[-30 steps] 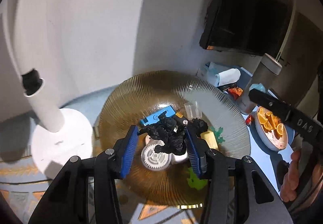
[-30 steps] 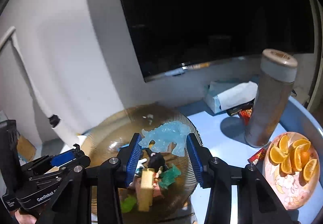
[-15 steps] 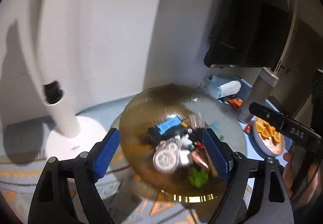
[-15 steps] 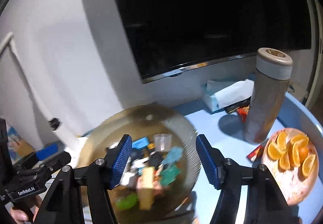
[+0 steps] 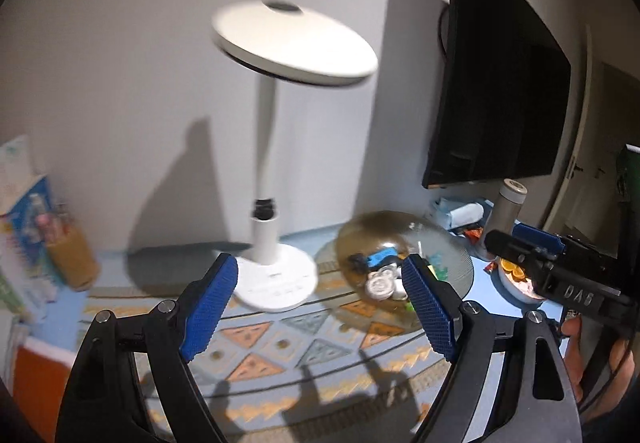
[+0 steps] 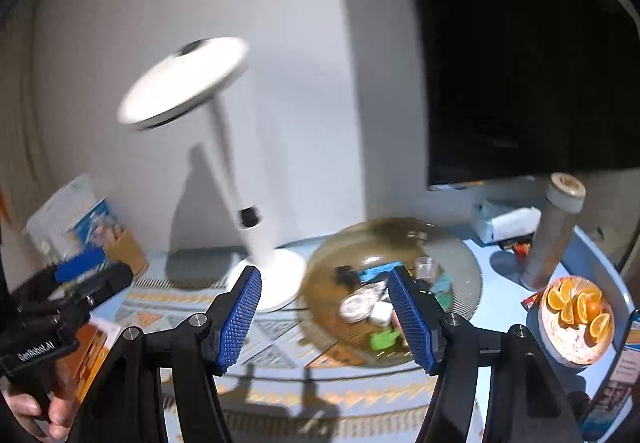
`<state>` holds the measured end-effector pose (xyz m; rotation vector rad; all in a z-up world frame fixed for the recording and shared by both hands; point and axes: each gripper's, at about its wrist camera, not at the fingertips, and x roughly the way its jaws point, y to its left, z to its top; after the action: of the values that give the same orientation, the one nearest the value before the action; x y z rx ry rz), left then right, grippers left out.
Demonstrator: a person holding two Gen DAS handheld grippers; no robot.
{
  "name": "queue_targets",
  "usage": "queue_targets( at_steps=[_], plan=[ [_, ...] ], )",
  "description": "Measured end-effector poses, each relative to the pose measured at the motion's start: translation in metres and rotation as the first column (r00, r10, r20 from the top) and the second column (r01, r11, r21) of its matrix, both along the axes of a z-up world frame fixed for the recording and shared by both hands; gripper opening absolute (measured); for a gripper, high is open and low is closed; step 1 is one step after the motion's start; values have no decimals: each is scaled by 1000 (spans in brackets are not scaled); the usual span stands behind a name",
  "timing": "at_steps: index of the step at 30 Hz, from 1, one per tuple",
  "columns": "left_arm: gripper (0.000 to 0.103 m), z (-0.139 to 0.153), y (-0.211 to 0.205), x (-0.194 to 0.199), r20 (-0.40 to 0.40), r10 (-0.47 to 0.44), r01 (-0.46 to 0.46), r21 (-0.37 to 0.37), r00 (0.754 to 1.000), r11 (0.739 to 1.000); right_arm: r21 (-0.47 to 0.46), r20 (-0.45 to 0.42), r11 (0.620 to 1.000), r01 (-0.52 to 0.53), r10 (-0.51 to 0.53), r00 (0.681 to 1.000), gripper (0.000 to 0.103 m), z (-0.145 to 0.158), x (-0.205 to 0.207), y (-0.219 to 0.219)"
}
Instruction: Organize rigid objects
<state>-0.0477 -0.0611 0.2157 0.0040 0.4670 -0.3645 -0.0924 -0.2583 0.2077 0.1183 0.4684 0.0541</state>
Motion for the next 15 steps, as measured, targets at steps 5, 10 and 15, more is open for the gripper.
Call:
queue_targets(
  at_steps=[5,10,15],
  plan=[
    [83,3,37,-37,26,47,-47,-3,999,999,-83,21,995,-54,56,998,64,1,-32,57],
    [83,-11,56,-54,30,88,-88,1,996,996,-106,6,991,-85,87,996,64,-10,-44,85],
    [83,-50,68,-55,-46,112,-113,-20,993,993,-92,-50,991,-93,89,995,64,-37,-42,92]
  ],
)
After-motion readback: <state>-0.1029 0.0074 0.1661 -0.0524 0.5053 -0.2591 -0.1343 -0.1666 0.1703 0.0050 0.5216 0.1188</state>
